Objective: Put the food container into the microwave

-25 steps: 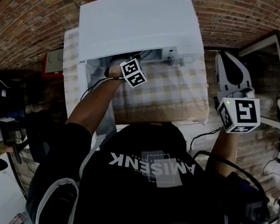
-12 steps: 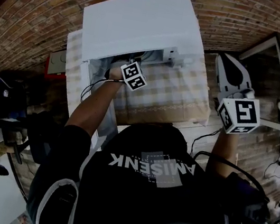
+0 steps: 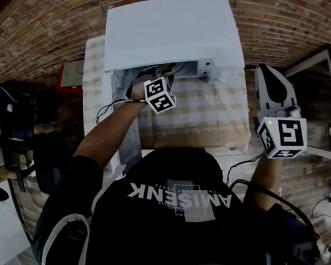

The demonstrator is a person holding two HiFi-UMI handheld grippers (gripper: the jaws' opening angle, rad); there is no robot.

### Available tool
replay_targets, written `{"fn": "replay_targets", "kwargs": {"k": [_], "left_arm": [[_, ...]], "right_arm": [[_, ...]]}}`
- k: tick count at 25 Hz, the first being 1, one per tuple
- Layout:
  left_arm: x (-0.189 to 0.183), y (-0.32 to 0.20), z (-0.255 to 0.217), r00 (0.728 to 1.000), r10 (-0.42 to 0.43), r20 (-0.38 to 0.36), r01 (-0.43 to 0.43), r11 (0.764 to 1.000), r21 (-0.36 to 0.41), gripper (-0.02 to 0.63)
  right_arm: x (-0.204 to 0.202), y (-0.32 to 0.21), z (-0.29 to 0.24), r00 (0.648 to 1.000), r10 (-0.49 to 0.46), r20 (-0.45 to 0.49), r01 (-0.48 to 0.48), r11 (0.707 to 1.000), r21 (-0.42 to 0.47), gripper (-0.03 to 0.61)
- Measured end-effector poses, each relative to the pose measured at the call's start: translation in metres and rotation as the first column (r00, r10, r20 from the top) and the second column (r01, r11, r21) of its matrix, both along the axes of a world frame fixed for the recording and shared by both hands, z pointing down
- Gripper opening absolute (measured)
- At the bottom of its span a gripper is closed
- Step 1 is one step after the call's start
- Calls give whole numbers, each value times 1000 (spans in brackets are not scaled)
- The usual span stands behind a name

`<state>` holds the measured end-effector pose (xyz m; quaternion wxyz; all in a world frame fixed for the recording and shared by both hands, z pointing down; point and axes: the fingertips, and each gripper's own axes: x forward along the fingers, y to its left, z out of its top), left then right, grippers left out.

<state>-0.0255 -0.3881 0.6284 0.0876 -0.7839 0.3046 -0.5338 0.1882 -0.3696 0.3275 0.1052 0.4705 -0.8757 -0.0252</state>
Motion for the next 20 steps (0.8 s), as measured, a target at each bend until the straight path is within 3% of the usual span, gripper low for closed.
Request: {"fn": "replay_targets", "kwargs": {"k": [5, 8, 11, 16, 20], "left_arm": [[6, 12, -36, 994, -9, -110, 11, 1000, 15, 84], [7, 20, -66, 974, -32, -224, 40, 999, 31, 84], [1, 30, -104, 927, -77, -366, 104, 993, 57, 84], [-13, 44, -153, 884, -72, -462, 151, 979, 135, 84], [-29, 50, -199, 787, -118, -605, 258, 955, 149, 83]], "right_arm": [[-14, -3, -8, 999, -31, 6, 31, 999, 12, 43], [-25, -2, -10, 998, -56, 7, 55, 998, 17, 43], [-37, 0, -12, 997, -82, 8, 82, 996, 22, 43], [-53, -2, -15, 993, -118, 14, 117, 993, 24, 43], [-72, -1, -19, 987, -160, 8, 160, 987, 30, 43]]}}
